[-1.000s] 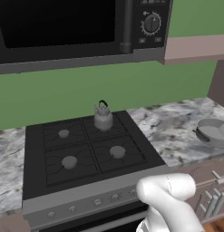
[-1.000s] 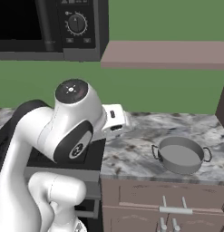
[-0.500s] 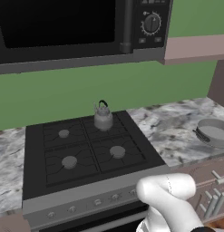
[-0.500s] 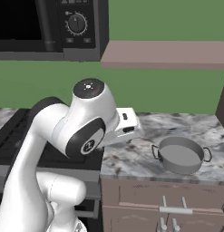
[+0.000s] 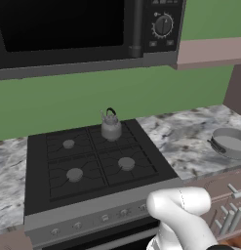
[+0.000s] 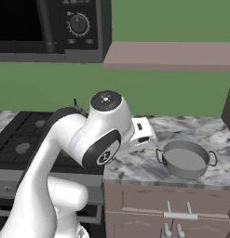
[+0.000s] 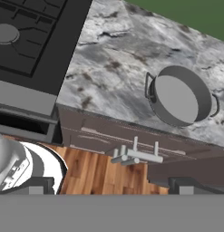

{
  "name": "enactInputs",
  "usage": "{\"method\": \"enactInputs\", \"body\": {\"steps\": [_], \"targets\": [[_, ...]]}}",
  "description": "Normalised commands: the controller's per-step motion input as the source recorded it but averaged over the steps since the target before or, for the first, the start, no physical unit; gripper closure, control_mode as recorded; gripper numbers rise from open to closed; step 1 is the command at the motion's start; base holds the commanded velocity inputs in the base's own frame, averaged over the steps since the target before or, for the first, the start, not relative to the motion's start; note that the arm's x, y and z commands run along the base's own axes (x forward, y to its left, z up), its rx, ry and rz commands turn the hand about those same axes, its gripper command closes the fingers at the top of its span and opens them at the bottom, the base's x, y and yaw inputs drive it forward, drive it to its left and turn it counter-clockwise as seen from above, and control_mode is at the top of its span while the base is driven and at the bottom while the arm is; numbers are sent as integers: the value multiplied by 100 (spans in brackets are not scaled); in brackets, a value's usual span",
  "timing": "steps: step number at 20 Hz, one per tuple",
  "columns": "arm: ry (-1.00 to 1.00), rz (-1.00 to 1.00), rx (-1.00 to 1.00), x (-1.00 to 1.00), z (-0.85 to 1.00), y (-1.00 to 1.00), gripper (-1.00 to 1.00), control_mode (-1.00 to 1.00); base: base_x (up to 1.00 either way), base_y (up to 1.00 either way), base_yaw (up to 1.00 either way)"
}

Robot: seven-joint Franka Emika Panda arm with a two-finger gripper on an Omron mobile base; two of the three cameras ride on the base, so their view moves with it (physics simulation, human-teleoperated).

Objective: Pick the kettle from the cabinet and place it on a stove burner. Then pick the pot from the counter and place it on another stove burner. Finally, turn both burners on.

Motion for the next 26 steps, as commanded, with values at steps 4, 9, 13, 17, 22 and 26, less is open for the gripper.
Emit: {"method": "enactInputs", "body": {"steps": [4, 9, 13, 17, 22, 26], "targets": [[4, 0, -4, 30, -11, -10, -100, -100, 0, 0, 0], [8, 0, -5, 30, -12, -8, -100, -100, 0, 0, 0], [6, 0, -4, 22, -18, -19, -100, -100, 0, 0, 0], [7, 0, -2, 19, -20, -22, -100, -100, 0, 0, 0], [5, 0, -1, 17, -25, -23, -100, -100, 0, 0, 0], [4, 0, 0, 17, -24, -27, -100, -100, 0, 0, 0]]}}
